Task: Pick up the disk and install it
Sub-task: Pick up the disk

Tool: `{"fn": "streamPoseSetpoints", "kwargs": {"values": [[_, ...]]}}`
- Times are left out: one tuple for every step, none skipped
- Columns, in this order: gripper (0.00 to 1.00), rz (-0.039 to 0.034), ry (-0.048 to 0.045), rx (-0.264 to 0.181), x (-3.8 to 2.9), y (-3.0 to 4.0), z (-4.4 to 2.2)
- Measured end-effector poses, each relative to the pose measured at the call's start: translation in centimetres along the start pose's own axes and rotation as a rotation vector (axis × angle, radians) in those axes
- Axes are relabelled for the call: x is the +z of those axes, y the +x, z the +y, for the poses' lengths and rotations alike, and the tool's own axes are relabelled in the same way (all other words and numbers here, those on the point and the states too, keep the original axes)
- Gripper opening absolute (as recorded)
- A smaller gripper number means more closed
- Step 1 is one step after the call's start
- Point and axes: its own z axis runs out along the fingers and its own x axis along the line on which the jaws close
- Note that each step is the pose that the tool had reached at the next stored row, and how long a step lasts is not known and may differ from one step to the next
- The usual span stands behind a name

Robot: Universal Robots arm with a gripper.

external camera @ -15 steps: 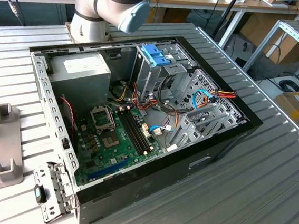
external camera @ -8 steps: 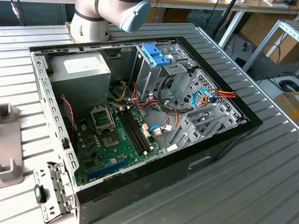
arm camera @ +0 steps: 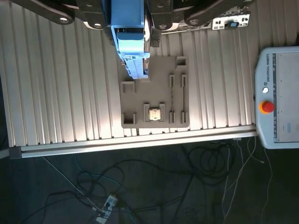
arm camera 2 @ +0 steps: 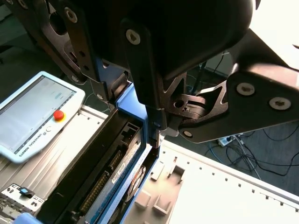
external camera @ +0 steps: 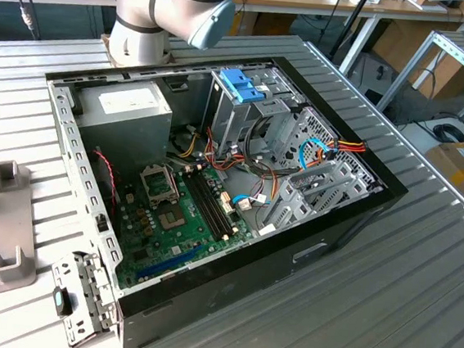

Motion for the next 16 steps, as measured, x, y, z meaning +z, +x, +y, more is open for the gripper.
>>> {"fn": "streamPoseSetpoints", "kwargs": {"values": [[0.37,0.0,0.0,0.0,0.11,0.21,-0.22],[0.37,0.0,0.0001,0.0,0.2,0.42,-0.41],[0.37,0.0,0.0,0.0,0.3,0.68,-0.66],[0.37,0.0001,-0.0001,0.0,0.38,0.92,-0.88],[0.37,0.0001,-0.0001,0.0,0.46,1.19,-1.14],[0.37,0.0,0.0,0.0,0.53,1.44,-1.38],[0.37,0.0002,-0.0003,0.0,0.64,1.93,-1.84],[0.37,0.0002,-0.0003,0.0,0.78,2.38,-2.12],[0.37,0.0002,-0.0002,0.0,0.9,2.73,-2.28],[0.37,0.0001,-0.0001,0.0,1.05,3.15,-2.47],[0.37,0.0,0.0,0.0,1.18,3.52,-2.67],[0.37,0.0001,-0.0001,0.0,1.36,4.02,-2.99],[0.37,-0.0001,0.0001,0.0,1.47,4.25,-3.16],[0.37,0.0,0.0,0.0,1.61,4.57,-3.48],[0.37,0.0002,-0.0002,0.0,1.71,4.81,-3.78],[0.37,0.0003,-0.0003,0.0,1.84,5.03,-4.16]]}}
